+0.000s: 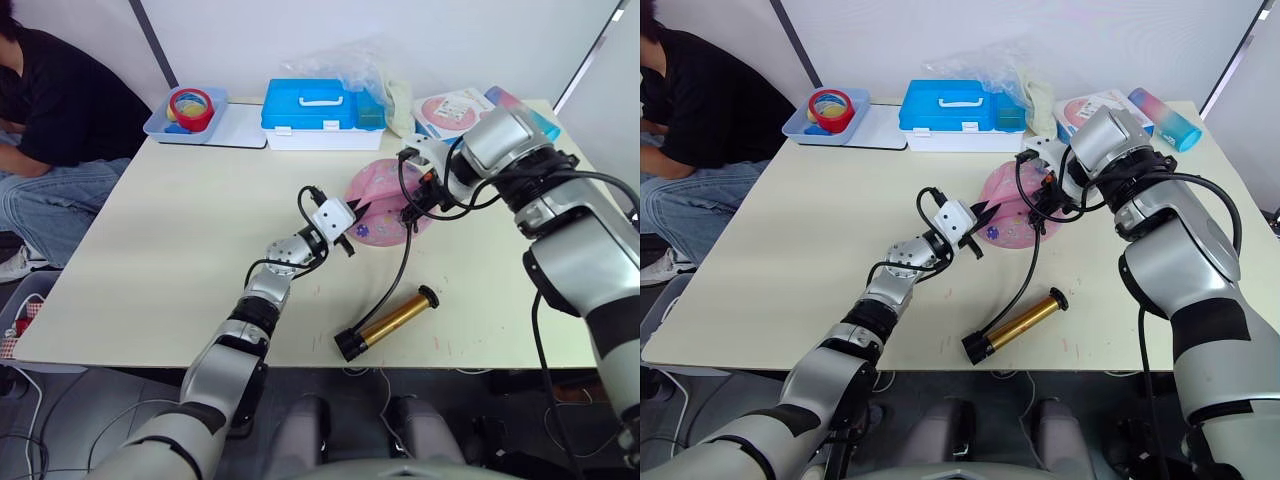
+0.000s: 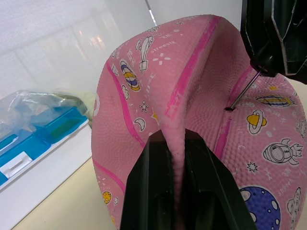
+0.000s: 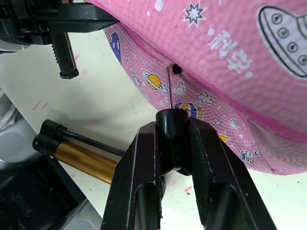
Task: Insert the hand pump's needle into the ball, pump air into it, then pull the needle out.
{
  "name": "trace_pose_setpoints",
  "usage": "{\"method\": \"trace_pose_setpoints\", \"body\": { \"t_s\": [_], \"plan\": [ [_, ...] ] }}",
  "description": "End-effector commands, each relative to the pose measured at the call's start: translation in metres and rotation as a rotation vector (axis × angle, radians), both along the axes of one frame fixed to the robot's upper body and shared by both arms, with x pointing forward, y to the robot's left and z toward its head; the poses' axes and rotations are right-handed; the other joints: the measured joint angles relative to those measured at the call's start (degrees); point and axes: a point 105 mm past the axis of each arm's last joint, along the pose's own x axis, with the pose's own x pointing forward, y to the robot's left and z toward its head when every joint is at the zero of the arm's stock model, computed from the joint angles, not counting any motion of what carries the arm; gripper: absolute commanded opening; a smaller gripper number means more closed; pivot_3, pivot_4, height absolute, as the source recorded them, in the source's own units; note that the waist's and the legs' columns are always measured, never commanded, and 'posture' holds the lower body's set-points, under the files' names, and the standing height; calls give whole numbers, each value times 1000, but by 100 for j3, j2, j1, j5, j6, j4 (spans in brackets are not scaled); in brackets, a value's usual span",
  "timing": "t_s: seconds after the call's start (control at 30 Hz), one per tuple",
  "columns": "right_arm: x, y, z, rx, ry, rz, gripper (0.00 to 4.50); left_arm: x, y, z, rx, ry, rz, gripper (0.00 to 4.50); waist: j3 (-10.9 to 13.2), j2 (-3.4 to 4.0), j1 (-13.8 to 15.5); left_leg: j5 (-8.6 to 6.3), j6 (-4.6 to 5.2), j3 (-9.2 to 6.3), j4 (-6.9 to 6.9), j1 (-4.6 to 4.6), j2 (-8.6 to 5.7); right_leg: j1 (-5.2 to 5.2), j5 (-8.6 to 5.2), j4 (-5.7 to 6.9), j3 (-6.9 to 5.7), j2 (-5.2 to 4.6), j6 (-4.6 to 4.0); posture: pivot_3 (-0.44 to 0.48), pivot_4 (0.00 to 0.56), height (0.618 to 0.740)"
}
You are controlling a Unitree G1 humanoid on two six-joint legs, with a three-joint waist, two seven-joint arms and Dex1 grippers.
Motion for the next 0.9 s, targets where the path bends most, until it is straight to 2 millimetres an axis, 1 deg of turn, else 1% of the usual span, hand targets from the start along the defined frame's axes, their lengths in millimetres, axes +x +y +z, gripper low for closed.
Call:
{"method": "trace_pose_setpoints", "body": {
  "t_s": [0.03, 0.4, 0.9],
  "plan": [
    [2, -2, 4, 11, -22, -4, 279, -4, -3, -5, 9, 4, -13, 39, 0, 0, 0, 0, 0, 0, 0, 0, 0, 0, 0, 0, 0, 0, 0, 0, 150, 740],
    [1, -5, -7, -2, -7, -16, 279, -5, -4, -5, 5, 4, -16, 39, 0, 0, 1, 0, 0, 0, 0, 2, 0, 1, 0, 2, 0, 0, 0, 0, 150, 740],
    [2, 0, -8, -9, -12, -32, 279, -9, -9, -5, 8, -7, -44, 39, -1, 1, -1, 0, 0, 0, 1, 2, 0, 1, 0, 2, 0, 0, 0, 0, 150, 740]
  ]
}}
